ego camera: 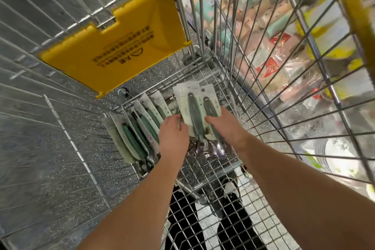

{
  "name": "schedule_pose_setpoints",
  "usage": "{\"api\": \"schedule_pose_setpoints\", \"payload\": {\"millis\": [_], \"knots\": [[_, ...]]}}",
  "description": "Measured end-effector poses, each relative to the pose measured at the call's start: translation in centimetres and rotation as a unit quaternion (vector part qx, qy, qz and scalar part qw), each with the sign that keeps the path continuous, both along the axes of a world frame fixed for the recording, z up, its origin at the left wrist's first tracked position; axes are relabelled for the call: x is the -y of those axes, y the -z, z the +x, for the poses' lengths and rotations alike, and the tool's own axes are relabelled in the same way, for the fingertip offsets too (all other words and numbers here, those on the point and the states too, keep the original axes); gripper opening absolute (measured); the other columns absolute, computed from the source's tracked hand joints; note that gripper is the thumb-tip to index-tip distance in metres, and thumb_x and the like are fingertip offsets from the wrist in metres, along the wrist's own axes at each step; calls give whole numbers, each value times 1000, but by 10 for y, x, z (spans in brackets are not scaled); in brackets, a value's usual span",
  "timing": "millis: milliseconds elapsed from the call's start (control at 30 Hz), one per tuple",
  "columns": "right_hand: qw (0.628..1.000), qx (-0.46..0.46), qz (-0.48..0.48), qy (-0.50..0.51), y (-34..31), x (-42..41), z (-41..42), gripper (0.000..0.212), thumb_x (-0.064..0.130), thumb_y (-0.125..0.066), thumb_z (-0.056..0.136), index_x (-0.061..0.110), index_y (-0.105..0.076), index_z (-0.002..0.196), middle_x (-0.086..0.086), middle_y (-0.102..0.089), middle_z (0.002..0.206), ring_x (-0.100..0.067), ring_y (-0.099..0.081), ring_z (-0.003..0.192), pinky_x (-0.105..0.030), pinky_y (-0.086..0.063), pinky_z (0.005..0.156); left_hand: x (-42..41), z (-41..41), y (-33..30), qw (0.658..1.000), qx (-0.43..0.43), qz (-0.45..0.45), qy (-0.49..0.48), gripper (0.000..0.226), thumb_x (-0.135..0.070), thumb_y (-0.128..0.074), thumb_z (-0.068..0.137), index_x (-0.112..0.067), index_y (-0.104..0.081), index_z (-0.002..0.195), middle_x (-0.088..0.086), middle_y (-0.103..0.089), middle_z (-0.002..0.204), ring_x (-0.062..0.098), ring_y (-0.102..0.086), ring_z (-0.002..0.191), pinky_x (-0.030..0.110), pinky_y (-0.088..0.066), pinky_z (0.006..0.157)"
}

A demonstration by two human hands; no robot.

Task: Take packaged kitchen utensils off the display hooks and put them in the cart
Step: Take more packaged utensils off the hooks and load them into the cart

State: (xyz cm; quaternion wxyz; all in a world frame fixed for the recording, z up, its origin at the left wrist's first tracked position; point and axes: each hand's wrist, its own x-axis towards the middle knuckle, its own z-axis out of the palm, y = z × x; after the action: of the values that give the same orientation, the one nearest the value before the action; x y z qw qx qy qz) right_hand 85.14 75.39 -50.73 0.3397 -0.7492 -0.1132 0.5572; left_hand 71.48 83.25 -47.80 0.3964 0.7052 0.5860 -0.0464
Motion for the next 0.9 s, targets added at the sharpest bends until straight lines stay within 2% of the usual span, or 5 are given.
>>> {"api": "schedule_pose_setpoints", "payload": {"millis": [100, 300, 500, 700, 900], "knots": [[999, -44, 10, 22, -1, 7, -3, 43, 35, -65, 93, 22, -57, 132, 4, -71, 112, -20, -68, 103, -46, -54, 97, 2, 12, -14, 981, 61, -154, -100, 56, -45, -48, 103, -19, -37, 150, -9, -60, 122, 13, -65, 94, 30, -54, 79], [991, -111, 31, 64, -12, 14, -11, 34, 36, -65, 95, 21, -60, 124, -4, -74, 108, -25, -73, 99, -41, -60, 86, 3, 14, -17, 925, 138, -306, -179, 70, -61, -69, 83, -20, -53, 137, -2, -74, 114, 21, -69, 105, 46, -51, 101], [987, -130, 51, 75, -45, 34, -19, 30, 27, -64, 97, 17, -58, 124, -9, -75, 106, -30, -74, 94, -49, -59, 87, 6, 0, -44, 865, 188, -407, -225, 43, -29, -70, 91, -6, -60, 127, 14, -76, 103, 27, -72, 77, 35, -56, 62], [989, -145, 33, 9, -80, 37, -32, 55, 44, -62, 95, 18, -43, 139, 0, -68, 104, -14, -70, 87, -30, -58, 74, 17, -19, -74, 858, 190, -418, -230, 50, -33, -69, 83, -2, -62, 121, 22, -73, 106, 31, -69, 89, 49, -58, 87], [989, -140, 0, -51, -77, 20, -34, 40, 28, -53, 101, 22, -50, 141, -9, -58, 132, -18, -62, 106, -26, -56, 79, 15, -35, -63, 863, 190, -377, -278, 35, -27, -65, 90, -2, -64, 114, 11, -74, 77, 24, -71, 62, 30, -54, 51]]}}
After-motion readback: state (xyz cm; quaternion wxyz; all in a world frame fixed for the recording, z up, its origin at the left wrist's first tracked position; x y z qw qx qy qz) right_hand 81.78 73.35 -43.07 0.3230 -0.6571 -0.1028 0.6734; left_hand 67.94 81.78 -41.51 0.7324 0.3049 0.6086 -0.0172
